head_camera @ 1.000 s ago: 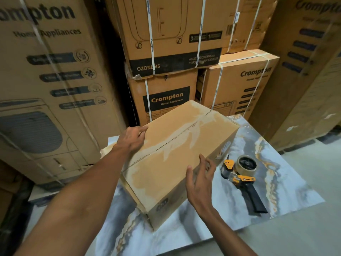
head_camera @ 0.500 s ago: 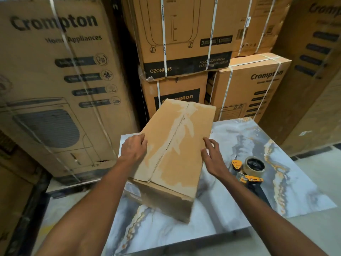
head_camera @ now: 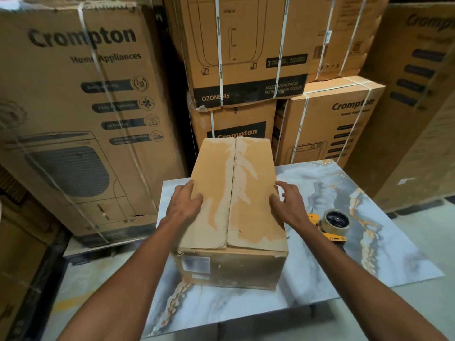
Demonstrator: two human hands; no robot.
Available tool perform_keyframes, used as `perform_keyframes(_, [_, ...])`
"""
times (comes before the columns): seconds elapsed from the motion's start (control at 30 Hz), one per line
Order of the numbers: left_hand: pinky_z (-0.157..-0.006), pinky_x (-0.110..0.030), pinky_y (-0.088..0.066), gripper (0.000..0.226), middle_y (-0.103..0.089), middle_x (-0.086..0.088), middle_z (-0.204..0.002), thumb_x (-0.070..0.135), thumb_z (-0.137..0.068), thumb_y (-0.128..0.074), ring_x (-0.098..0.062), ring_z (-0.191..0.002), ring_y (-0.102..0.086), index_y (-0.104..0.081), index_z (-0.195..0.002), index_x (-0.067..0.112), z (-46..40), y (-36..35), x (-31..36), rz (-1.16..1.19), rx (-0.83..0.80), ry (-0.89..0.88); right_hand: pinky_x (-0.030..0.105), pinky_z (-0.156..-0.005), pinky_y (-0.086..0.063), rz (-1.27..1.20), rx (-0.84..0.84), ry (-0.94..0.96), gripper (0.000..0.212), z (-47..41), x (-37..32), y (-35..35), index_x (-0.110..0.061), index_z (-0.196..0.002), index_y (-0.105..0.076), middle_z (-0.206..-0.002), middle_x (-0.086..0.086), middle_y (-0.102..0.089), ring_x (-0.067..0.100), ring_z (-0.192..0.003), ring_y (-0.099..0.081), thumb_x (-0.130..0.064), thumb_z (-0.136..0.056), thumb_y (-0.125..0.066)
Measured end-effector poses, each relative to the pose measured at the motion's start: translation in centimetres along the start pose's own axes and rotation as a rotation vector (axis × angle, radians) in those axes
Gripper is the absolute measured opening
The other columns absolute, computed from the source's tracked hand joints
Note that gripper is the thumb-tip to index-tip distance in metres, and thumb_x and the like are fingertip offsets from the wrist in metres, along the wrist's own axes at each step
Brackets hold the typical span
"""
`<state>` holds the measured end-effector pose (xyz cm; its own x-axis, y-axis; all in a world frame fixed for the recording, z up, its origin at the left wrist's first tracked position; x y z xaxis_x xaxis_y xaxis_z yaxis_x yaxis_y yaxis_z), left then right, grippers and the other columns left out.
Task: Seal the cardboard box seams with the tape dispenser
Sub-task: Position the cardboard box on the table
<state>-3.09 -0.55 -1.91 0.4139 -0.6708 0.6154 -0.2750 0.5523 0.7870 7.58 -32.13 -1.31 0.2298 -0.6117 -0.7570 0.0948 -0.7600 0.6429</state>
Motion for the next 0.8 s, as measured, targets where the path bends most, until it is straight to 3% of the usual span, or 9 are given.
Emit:
perform_keyframes(0.1, [-0.111,-0.045,-0.036,0.062,-0.04,-0.008,-0.153,0.042,-0.101,-0.045,-0.03,-0.139,-0.039,-0.031,-0.158,0.024,-0.7,-0.8,-0.1,-0.026,-0.048,-0.034,0.036,-0.102,-0.043,0.077,-0.024,-0.007,0.049,1.9,-1.0,-0.8,-0.012,-0.14,-0.053,-0.138,0.013,-0.05,0.029,-0.122,-0.053,-0.028,-0.094,-0.06])
perform_keyframes(0.3, [-0.109,-0.05,-0.039,0.058,-0.045,-0.01,-0.147,0.046,-0.103,-0.038,-0.032,-0.132,-0.043,-0.035,-0.155,0.021,0.6,-1.4,0.2,-0.043,0.03,-0.065,0.039,-0.106,-0.037,0.099,-0.003,0.031,0.04,3.7,-2.4,-1.1,-0.007,-0.136,-0.052,-0.145,0.016,-0.043,0.035,-0.131,-0.042,-0.023,-0.1,-0.05])
perform_keyframes(0.53, [-0.107,-0.052,-0.04,0.053,-0.047,-0.013,-0.141,0.042,-0.105,-0.039,-0.04,-0.126,-0.045,-0.041,-0.151,0.018,3.0,-1.6,0.8,-0.066,0.089,-0.014,0.042,-0.098,-0.048,0.06,-0.054,0.062,0.023,3.4,-2.4,-0.5,-0.016,-0.11,-0.063,-0.124,0.009,-0.055,0.027,-0.112,-0.05,-0.025,-0.096,-0.048])
perform_keyframes(0.7, [-0.104,-0.056,-0.041,0.051,-0.046,-0.017,-0.141,0.047,-0.103,-0.036,-0.043,-0.123,-0.046,-0.045,-0.144,0.018,4.8,-1.8,0.2,-0.084,0.09,0.026,0.051,-0.1,-0.05,-0.016,-0.09,0.076,0.031,4.4,-2.4,-0.1,-0.017,-0.121,-0.064,-0.132,0.006,-0.052,0.028,-0.119,-0.052,-0.026,-0.095,-0.05])
perform_keyframes(0.8, [-0.107,-0.054,-0.038,0.055,-0.041,-0.017,-0.148,0.046,-0.105,-0.035,-0.044,-0.129,-0.042,-0.037,-0.153,0.018,6.4,-1.8,0.4,-0.131,0.104,0.056,0.052,-0.099,-0.05,-0.044,-0.114,0.066,0.029,5.2,-2.2,0.2,-0.014,-0.118,-0.065,-0.131,0.004,-0.052,0.027,-0.117,-0.053,-0.025,-0.095,-0.051])
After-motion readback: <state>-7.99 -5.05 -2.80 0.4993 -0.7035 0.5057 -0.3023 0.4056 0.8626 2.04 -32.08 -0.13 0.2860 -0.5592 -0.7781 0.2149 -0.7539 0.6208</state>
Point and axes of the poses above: each hand's wrist, its own z-axis away from the middle knuckle, its own y-axis out of the back of the hand, x = y × z, the point moved 9 cm from there along -z, towards the middle knuckle
